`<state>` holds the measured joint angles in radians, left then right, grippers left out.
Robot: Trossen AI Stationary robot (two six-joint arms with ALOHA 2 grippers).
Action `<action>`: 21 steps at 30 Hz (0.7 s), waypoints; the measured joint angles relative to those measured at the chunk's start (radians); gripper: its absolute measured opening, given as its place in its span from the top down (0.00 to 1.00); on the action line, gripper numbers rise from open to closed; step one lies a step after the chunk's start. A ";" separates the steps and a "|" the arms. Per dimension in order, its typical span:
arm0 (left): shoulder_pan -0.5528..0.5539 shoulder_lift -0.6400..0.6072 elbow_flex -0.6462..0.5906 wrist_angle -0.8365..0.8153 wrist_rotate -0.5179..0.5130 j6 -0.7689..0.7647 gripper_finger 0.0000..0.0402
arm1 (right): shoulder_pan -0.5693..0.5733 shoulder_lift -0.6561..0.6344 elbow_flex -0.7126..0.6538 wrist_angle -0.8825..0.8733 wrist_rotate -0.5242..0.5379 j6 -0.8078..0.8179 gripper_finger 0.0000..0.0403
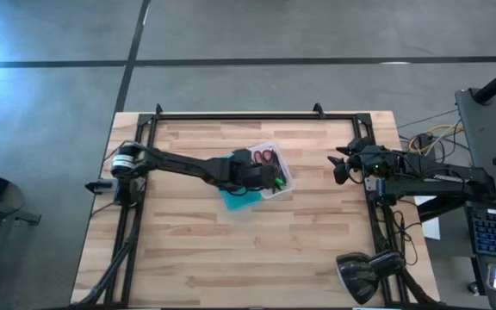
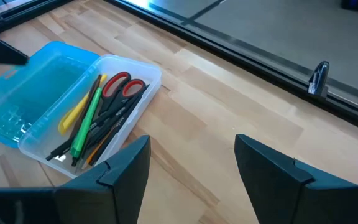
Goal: Pick & place school supplies into a supply box
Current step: Close the blue supply box
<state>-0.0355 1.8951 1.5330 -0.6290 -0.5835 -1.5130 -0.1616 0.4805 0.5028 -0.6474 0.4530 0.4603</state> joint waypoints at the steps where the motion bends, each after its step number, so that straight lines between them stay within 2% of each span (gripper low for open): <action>1: -0.005 -0.011 0.000 -0.020 -0.007 -0.005 0.79 | 0.000 0.000 0.000 -0.001 0.001 0.000 0.44; 4: -0.020 -0.045 0.000 -0.145 -0.030 -0.037 0.79 | 0.000 0.001 0.000 -0.001 0.003 0.000 0.44; 11: -0.085 -0.088 0.000 -0.519 -0.043 -0.279 0.79 | 0.000 0.005 0.000 0.007 0.003 0.027 0.44; 15: -0.131 -0.095 -0.001 -0.629 -0.041 -0.368 0.79 | 0.000 0.041 -0.002 0.043 -0.009 0.087 0.44; 21: -0.172 -0.129 -0.070 -0.648 -0.013 -0.471 0.79 | 0.000 0.188 -0.010 0.172 -0.091 0.128 0.44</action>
<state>-0.2078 1.7662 1.4628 -1.2769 -0.5966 -1.9835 -0.1619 0.6687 0.4923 -0.4749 0.3622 0.5880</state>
